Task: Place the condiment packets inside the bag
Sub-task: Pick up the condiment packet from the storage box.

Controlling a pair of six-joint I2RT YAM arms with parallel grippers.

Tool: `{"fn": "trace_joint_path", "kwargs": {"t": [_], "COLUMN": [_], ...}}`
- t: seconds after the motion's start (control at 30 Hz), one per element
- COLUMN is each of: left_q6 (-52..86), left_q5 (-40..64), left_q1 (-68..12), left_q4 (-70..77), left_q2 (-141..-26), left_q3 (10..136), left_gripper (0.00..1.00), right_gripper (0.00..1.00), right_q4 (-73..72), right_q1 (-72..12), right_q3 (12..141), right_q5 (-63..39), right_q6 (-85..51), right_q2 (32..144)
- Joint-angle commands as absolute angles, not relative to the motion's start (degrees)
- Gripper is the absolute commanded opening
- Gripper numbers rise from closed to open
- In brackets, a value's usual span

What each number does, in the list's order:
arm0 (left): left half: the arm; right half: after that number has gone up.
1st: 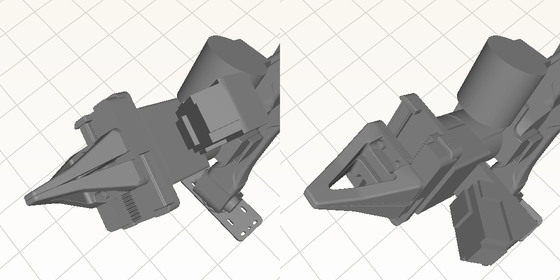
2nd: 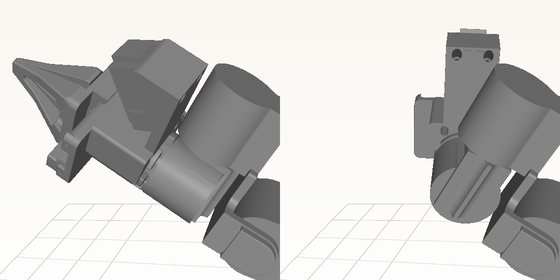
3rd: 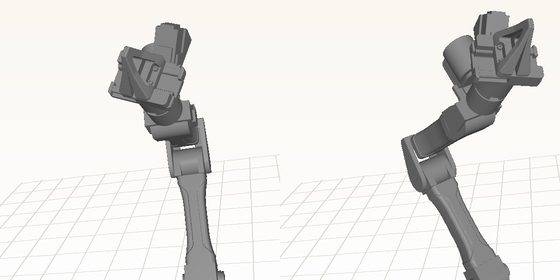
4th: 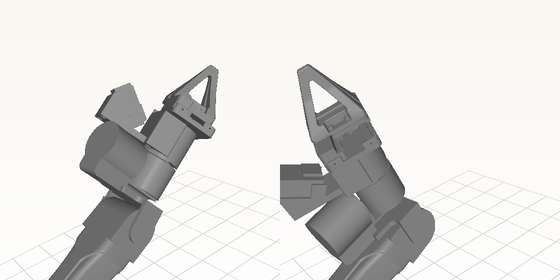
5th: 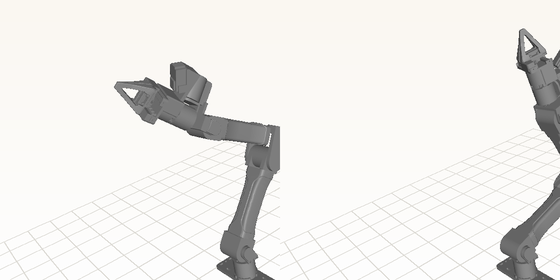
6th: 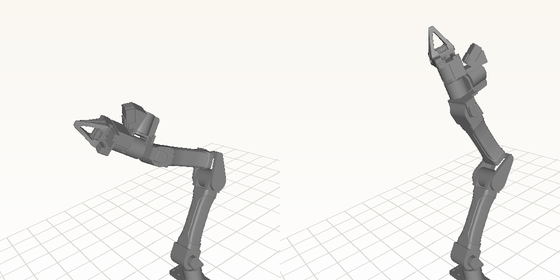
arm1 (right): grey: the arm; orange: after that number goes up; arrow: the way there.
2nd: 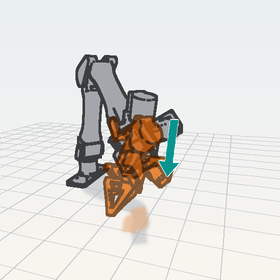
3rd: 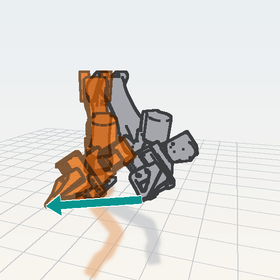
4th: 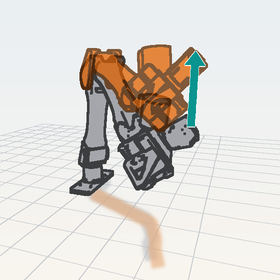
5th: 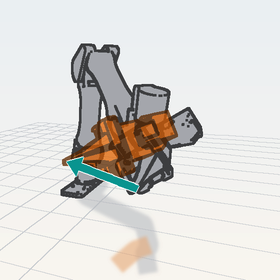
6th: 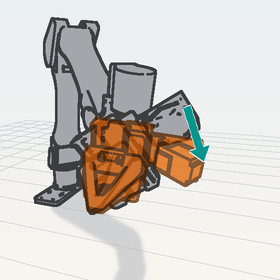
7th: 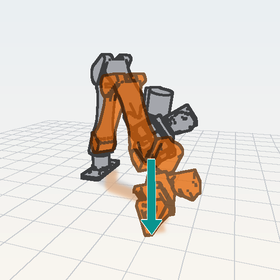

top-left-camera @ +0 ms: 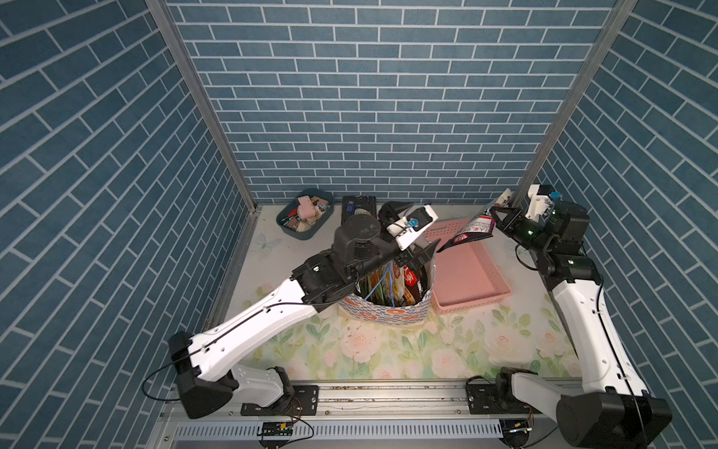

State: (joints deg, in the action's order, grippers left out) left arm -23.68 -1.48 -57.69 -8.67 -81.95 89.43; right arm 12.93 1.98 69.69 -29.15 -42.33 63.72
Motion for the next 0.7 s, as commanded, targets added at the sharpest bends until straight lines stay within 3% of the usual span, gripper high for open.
{"fn": "trace_joint_path", "kwargs": {"t": [0.0,0.13,0.37,0.43,0.67], "left_q6": [-27.7,-29.2,-24.3,-24.3,-25.4], "left_q5": [0.0,-2.6,-19.0,-18.7,-19.0], "left_q1": [-60.5,-62.9,-63.1,-63.1,-63.0], "left_q4": [-15.2,-15.2,-12.0,-10.8,-9.0], "left_q2": [-88.6,-94.5,-101.7,-101.8,-101.5], "left_q3": [95.8,99.8,108.4,108.3,107.5], "left_gripper": [1.00,1.00,0.98,0.87,0.24], "right_gripper": [0.00,0.00,0.00,0.00,0.00], "right_q4": [6.4,6.2,5.8,5.6,5.8], "right_q1": [1.8,1.8,1.8,1.8,1.8], "right_q3": [73.6,75.4,76.8,76.9,77.4], "right_q5": [-31.5,-33.4,-36.8,-37.7,-40.0], "right_q6": [-48.3,-50.1,-50.7,-51.0,-50.7], "right_q2": [61.0,59.6,57.5,57.1,56.3]}}
